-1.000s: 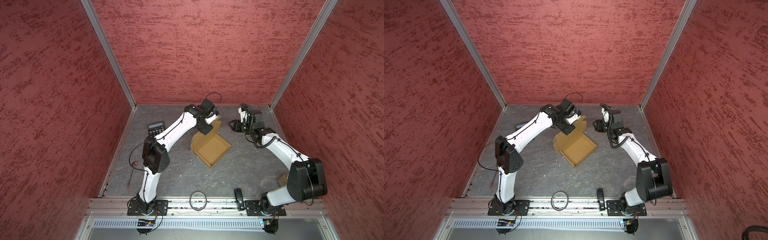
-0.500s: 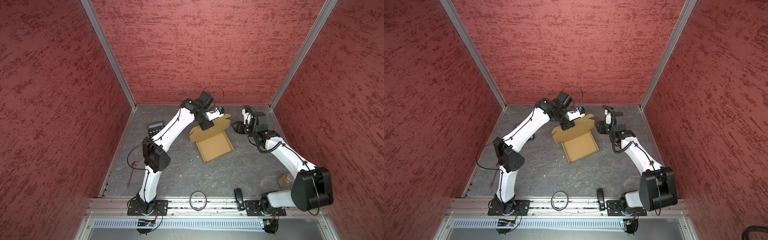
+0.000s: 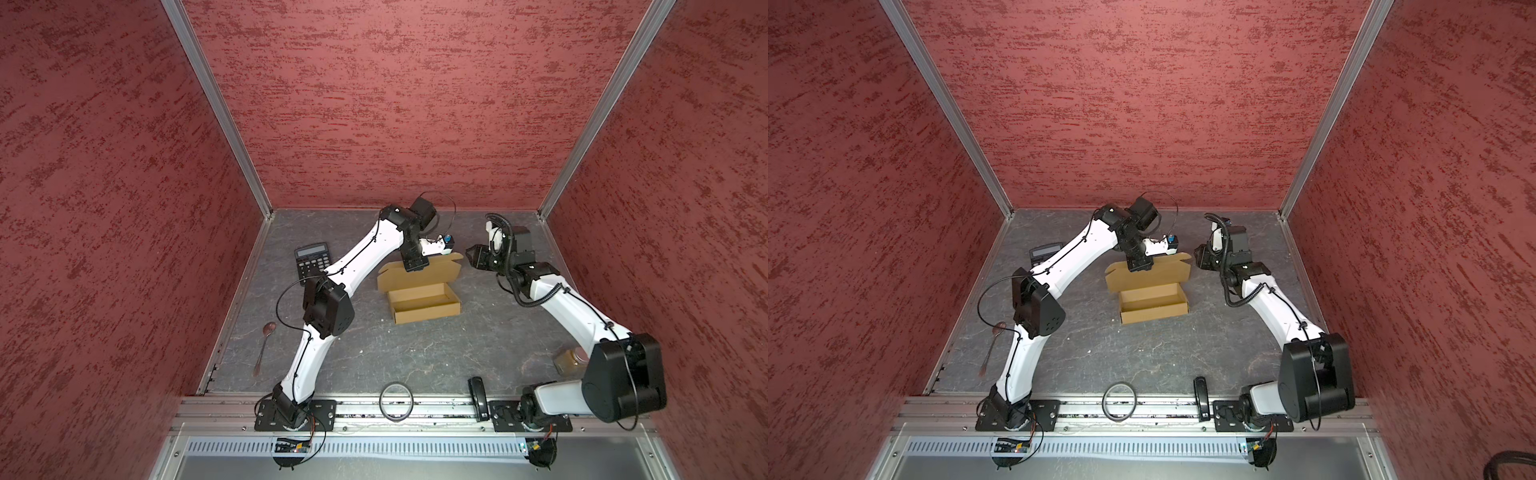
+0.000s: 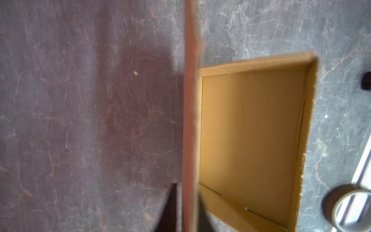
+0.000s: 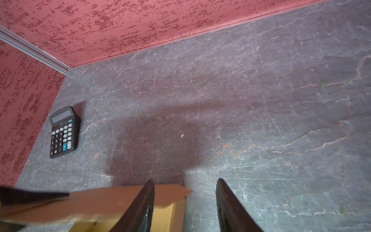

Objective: Fold the paper box

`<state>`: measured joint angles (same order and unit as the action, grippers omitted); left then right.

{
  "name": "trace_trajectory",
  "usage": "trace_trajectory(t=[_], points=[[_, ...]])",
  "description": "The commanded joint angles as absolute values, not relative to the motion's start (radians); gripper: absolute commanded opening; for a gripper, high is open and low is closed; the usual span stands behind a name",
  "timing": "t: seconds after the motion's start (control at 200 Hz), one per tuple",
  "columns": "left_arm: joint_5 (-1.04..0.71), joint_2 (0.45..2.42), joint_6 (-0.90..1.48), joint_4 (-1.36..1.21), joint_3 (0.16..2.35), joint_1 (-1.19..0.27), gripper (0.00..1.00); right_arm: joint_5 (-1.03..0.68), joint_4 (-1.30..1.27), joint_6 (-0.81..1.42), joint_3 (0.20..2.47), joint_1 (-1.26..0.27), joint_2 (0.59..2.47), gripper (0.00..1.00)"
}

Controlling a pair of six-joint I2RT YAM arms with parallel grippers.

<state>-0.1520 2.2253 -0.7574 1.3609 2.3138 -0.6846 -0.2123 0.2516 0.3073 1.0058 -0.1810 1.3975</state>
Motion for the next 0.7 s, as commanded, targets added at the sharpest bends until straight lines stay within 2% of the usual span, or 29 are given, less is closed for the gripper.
trace_trajectory(t=[0.0,0.075,0.281,0.476,0.696], points=[[-0.149,2.216,-0.766,1.319,2.308,-0.692,0.34,-0.192,0.229,0.317,0.996,-0.171,1.388,0.51],[-0.141,2.203,-0.756,1.296,2.292,-0.692,0.41,-0.199,0.222,0.314,0.993,-0.170,1.390,0.51],[-0.099,2.167,-0.726,1.276,2.256,-0.706,0.52,-0.220,0.202,0.316,0.979,-0.169,1.387,0.51],[-0.031,2.128,-0.678,1.227,2.206,-0.716,0.60,-0.237,0.197,0.314,0.964,-0.168,1.373,0.51],[0.015,2.080,-0.646,1.175,2.160,-0.716,0.65,-0.239,0.197,0.314,0.958,-0.168,1.356,0.51]])
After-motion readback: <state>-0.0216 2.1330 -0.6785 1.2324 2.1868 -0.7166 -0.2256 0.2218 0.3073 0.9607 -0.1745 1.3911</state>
